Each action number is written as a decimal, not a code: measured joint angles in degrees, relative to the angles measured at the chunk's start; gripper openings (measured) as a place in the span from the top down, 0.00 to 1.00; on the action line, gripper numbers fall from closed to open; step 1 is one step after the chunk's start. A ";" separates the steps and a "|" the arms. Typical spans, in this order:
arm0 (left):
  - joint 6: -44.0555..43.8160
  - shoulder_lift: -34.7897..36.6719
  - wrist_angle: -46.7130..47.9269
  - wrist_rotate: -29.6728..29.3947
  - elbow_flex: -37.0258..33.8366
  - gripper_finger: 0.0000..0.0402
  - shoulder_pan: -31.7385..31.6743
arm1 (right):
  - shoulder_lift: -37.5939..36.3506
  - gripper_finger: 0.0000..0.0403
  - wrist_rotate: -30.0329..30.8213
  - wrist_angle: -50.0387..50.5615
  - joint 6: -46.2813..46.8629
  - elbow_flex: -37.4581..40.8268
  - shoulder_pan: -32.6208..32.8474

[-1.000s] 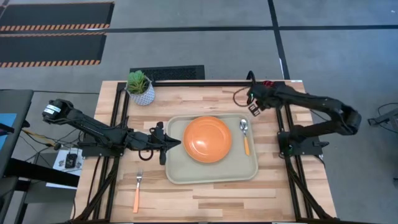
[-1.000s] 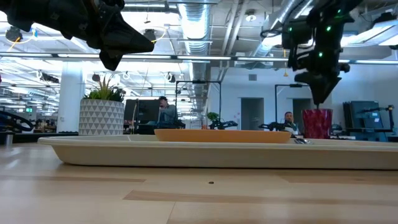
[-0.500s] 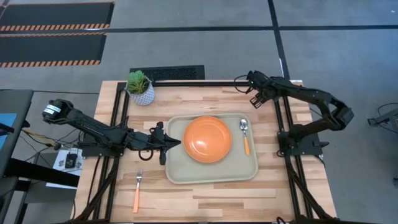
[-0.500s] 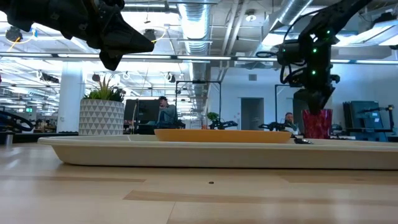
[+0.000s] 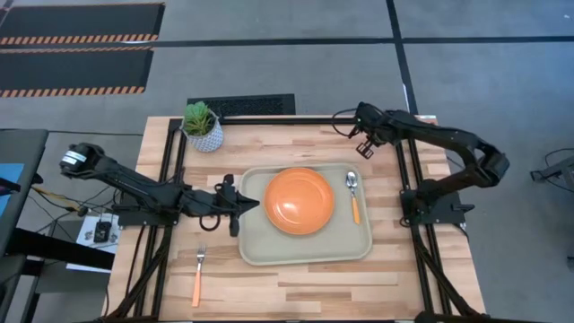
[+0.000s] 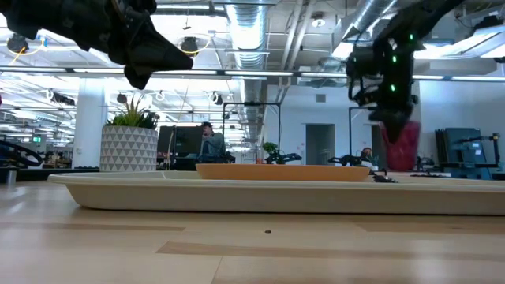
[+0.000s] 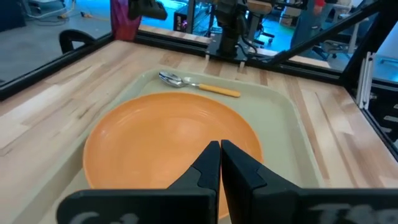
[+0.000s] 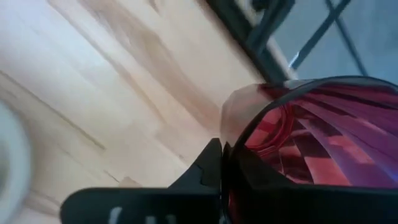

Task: Pick and place plate/cup/fork/spoon on tray
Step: Move the red cup to the top of the gray serving tray, then adjust the gray serving tray

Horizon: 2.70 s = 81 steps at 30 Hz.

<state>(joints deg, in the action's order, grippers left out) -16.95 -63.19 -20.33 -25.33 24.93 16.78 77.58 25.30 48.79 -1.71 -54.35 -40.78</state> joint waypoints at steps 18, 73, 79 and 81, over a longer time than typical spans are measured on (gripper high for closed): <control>-2.25 6.86 13.39 0.25 0.00 1.00 -3.79 | 13.43 0.97 -12.73 -12.03 -9.77 -22.50 28.90; -3.74 6.86 17.00 4.07 0.01 1.00 -5.03 | 51.78 0.70 -29.48 6.89 -22.28 -64.20 20.77; -3.62 6.84 17.00 4.05 0.02 1.00 -5.03 | 50.09 0.64 -29.29 6.22 -21.89 -64.18 20.83; -3.21 6.84 16.99 4.05 0.01 1.00 -5.03 | 48.91 0.63 -29.26 6.08 -21.65 -64.20 20.83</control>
<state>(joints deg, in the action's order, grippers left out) -20.16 -56.36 -3.34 -21.28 24.94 11.75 126.49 -3.97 54.87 -23.36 -118.54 -19.94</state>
